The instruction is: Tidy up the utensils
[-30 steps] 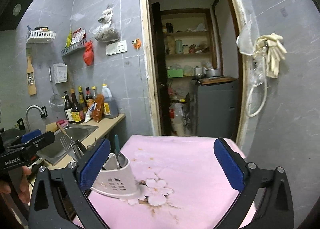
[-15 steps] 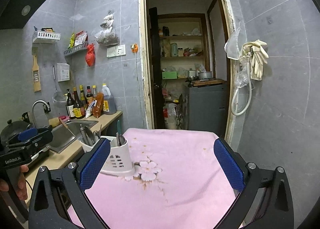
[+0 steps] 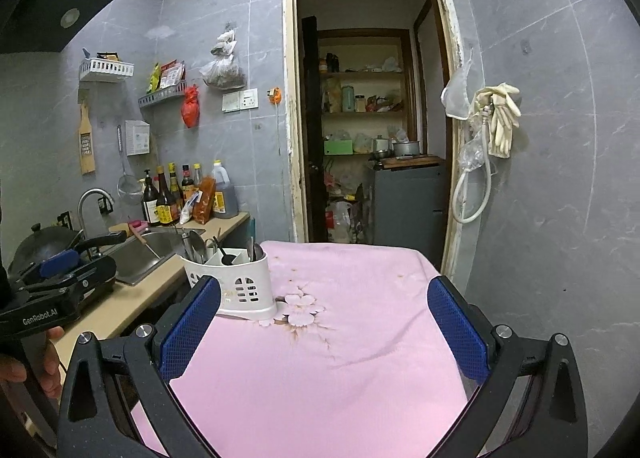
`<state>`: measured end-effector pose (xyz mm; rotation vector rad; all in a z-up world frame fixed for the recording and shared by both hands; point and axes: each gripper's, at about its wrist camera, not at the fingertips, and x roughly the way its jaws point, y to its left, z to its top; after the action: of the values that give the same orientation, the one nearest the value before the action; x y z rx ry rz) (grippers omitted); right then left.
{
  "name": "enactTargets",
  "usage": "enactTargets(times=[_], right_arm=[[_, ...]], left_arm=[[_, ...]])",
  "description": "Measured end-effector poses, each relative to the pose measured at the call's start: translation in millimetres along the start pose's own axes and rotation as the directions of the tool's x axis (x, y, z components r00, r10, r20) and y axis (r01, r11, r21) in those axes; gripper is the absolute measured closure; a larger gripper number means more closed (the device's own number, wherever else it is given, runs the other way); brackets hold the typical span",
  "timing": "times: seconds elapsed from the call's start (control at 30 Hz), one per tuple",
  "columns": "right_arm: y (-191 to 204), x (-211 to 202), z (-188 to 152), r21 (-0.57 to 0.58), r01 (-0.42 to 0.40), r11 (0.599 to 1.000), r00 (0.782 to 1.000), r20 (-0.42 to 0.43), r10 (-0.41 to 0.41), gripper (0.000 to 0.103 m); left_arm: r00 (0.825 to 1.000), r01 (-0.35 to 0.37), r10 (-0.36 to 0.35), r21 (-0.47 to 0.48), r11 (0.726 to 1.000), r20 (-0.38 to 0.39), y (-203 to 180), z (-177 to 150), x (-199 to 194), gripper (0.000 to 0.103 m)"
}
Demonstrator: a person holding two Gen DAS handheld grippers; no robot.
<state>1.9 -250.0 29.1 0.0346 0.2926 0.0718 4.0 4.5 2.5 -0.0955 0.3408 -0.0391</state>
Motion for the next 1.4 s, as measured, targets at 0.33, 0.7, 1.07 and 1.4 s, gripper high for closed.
enactTargets(times=[0.33,0.7,1.07,1.4], right_arm=[[-2.3,-15.1,-0.7,-0.012,0.026,1.0,1.0,0.011,-0.026,0.001],[-0.9,-11.8,1.8,-0.012,0.026,1.0,1.0,0.008,-0.026,0.001],[1.1,-10.1,2.4,-0.012,0.023,1.0,1.0,0.004,-0.023,0.001],[1.7,-9.4,1.3,-0.01,0.026,1.0,1.0,0.003,-0.026,0.001]], left_arm=[[1.0,-0.005,0.005,0.024,1.0,0.026,-5.2,-6.6,-19.1,0.001],[1.0,-0.002,0.001,0.028,1.0,0.028,-6.4,-7.3,-19.9,0.001],[1.0,-0.002,0.001,0.028,1.0,0.028,-6.2,-7.5,-20.0,0.001],[1.0,-0.003,0.002,0.03,1.0,0.029,-8.1,-7.8,-20.5,0.001]])
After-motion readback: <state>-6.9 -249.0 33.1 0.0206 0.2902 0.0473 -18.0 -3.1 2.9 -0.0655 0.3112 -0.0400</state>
